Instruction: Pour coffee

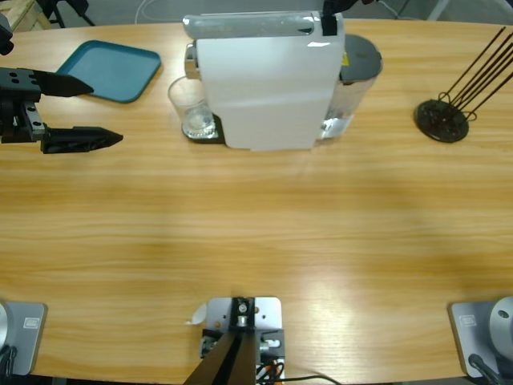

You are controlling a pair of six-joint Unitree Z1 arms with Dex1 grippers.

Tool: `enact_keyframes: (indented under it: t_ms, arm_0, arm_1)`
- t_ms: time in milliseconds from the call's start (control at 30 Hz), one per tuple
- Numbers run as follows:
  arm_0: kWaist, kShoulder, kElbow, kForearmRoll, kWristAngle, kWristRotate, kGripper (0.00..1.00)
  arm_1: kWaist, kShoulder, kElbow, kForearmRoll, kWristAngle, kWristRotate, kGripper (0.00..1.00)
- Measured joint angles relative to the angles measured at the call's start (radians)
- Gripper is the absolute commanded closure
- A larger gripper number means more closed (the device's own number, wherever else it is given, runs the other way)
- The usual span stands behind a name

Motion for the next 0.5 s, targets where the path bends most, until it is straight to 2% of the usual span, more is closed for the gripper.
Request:
enact_keyframes:
  t_ms: [433,467,500]
  arm_0:
    - [0.000,0.000,0.000,0.000,0.000,0.000,0.000]
    - [0.000,0.000,0.000,0.000,0.000,0.000,0.000]
    - [0.000,0.000,0.000,0.000,0.000,0.000,0.000]
  arm_1:
    - [0.000,0.010,-0.011,0.016,0.000,0.000,1.000]
    - [0.000,0.010,-0.013,0.017,0.000,0.000,0.904]
    - [0.000,0.010,-0.014,0.017,-0.001,0.000,0.441]
